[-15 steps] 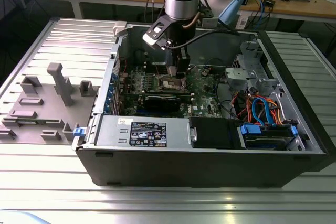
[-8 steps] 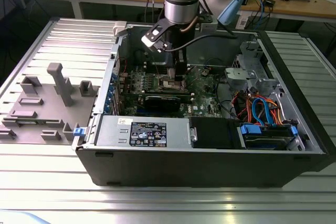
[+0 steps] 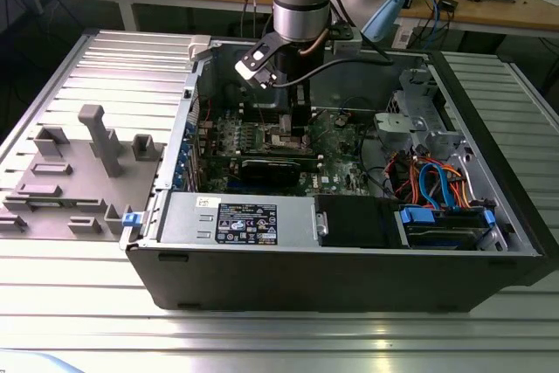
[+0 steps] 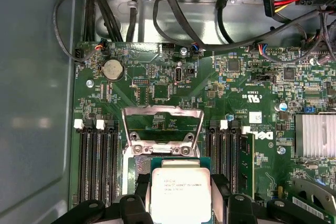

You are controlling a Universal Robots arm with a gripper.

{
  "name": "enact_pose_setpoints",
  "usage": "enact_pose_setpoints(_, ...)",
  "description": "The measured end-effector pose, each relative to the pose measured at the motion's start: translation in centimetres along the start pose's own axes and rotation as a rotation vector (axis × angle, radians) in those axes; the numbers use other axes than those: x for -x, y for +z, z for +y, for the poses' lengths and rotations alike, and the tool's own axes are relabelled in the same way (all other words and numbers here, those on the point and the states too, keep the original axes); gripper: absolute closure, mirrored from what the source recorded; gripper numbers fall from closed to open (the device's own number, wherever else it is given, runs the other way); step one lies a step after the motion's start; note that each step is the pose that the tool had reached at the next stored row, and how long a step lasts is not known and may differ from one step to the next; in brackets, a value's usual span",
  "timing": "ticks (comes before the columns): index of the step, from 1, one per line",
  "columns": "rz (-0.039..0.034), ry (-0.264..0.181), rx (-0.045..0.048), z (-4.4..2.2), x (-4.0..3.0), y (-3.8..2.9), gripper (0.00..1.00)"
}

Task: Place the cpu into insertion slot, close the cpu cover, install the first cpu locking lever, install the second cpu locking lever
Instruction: 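Place the cpu into insertion slot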

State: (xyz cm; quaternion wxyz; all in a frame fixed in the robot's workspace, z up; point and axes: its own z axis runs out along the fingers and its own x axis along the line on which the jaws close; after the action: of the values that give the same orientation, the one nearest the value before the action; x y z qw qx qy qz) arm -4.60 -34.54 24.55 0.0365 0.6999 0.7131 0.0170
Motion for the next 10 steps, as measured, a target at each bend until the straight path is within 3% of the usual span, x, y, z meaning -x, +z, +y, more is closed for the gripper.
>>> enact_pose_setpoints(10, -0.0002, 0.0, 0.0, 0.0, 0.0, 0.0, 0.46)
